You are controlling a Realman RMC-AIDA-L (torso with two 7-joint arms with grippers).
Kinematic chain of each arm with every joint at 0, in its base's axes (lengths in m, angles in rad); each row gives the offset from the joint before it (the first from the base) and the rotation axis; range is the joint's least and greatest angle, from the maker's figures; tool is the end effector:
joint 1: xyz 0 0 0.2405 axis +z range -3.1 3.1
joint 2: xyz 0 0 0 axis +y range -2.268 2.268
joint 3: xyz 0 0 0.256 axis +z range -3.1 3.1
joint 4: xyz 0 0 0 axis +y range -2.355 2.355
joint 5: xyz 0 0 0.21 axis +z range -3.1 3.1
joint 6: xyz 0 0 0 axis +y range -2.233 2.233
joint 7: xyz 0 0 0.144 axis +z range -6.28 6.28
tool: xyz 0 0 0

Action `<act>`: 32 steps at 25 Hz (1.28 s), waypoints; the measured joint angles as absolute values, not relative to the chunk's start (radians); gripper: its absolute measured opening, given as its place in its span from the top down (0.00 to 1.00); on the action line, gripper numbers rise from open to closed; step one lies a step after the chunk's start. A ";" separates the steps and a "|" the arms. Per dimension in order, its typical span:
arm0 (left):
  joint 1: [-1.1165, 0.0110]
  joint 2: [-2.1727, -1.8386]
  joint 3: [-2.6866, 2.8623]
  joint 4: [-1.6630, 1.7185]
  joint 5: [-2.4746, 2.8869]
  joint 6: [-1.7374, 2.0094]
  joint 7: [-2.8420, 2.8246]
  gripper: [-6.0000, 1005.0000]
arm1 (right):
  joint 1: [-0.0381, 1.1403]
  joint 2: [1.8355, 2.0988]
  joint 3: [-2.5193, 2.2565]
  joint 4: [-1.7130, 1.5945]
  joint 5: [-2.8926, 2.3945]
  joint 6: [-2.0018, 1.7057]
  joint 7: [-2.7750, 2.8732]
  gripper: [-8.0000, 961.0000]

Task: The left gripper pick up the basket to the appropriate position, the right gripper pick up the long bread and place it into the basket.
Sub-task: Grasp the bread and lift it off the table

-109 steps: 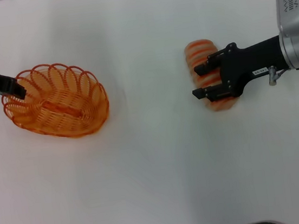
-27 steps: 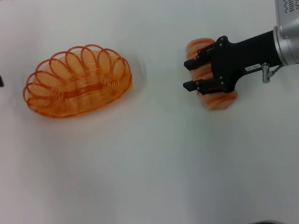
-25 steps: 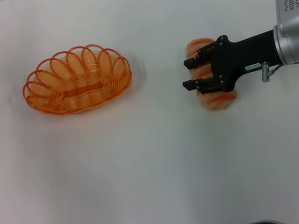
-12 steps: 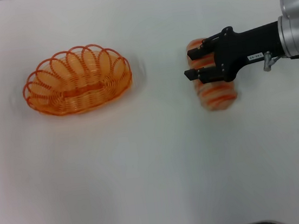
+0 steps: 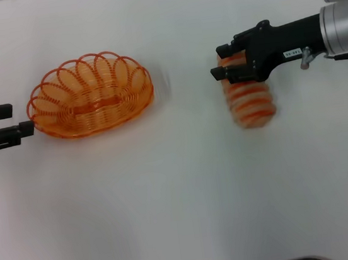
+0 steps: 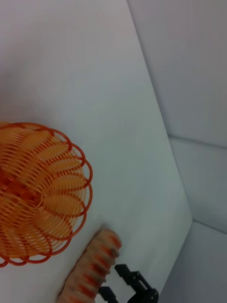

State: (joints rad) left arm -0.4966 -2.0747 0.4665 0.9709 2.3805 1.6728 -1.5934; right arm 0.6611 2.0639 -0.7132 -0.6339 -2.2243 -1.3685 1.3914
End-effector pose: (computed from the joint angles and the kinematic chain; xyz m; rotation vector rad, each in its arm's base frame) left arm -0.3039 0.3176 0.0637 -2.6380 -0.8253 -0.2959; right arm 0.2592 0.3689 -0.0122 -2.7765 0.5072 0.3026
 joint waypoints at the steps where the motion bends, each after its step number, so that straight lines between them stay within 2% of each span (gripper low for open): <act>1: -0.497 -2.075 0.468 0.968 2.379 1.676 -1.580 0.36 | 0.664 2.064 -0.712 -0.634 -2.224 -1.366 1.398 0.47; 12: -0.524 -2.064 0.473 0.864 2.377 1.657 -1.481 0.35 | 0.685 2.056 -0.720 -0.635 -2.228 -1.365 1.471 0.47; 13: -0.525 -2.063 0.475 0.859 2.381 1.650 -1.476 0.15 | 0.685 2.054 -0.720 -0.635 -2.227 -1.370 1.474 0.47; 26: -0.531 -2.058 0.496 0.864 2.384 1.651 -1.478 0.15 | 0.700 2.043 -0.751 -0.797 -2.283 -1.532 1.699 0.47; 29: -0.531 -2.057 0.497 0.866 2.385 1.650 -1.479 0.15 | 0.731 2.027 -0.749 -0.844 -2.292 -1.585 1.852 0.47; 32: -0.534 -2.056 0.500 0.867 2.393 1.645 -1.476 0.15 | 0.756 2.023 -0.754 -0.859 -2.328 -1.598 1.908 0.47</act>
